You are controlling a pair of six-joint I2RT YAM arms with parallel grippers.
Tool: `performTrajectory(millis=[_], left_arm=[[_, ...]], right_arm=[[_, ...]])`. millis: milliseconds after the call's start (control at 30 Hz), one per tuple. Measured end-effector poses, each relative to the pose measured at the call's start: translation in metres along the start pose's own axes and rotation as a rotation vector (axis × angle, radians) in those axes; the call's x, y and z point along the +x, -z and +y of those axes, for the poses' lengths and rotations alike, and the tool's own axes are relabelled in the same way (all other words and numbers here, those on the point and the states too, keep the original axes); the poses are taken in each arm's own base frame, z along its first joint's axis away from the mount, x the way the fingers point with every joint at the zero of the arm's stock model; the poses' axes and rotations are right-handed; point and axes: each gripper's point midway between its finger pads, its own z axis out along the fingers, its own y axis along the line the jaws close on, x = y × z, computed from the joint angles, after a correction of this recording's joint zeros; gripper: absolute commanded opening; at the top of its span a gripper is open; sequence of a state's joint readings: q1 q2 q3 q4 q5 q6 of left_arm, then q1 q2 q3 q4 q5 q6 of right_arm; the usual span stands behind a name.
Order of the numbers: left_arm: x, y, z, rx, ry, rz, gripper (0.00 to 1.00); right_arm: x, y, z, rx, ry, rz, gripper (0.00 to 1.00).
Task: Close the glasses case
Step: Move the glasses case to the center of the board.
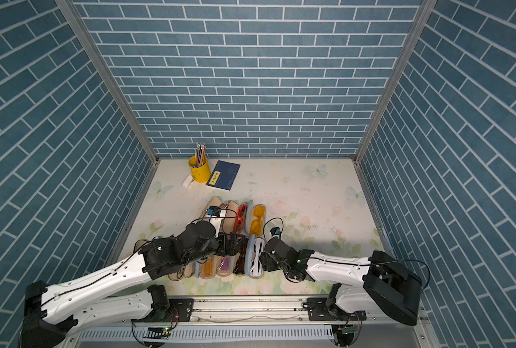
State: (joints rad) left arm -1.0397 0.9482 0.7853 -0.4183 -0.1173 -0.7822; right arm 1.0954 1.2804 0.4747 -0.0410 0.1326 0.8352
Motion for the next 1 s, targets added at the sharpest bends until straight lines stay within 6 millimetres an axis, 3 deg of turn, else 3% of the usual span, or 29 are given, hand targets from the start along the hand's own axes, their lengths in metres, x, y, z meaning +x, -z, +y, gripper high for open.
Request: performTrajectory(millis=[133, 367, 667, 1000], left_arm=[[0.008, 0.005, 0.007, 0.002, 0.007, 0.009, 0.93], [0.011, 0.011, 0.012, 0.006, 0.015, 0.004, 0.91], [0.015, 0.01, 0.016, -0.001, 0.014, 0.01, 0.88], [0.019, 0.009, 0.019, -0.008, 0.009, 0.015, 0.88]], right_arm=[[-0.003, -0.002, 0.001, 0.025, -0.006, -0.011, 0.63], [-0.006, -0.006, -0.001, 0.084, 0.003, -0.021, 0.46], [-0.003, -0.01, 0.001, 0.124, 0.015, -0.019, 0.44], [-0.002, -0.015, 0.0, 0.152, 0.009, -0.02, 0.24]])
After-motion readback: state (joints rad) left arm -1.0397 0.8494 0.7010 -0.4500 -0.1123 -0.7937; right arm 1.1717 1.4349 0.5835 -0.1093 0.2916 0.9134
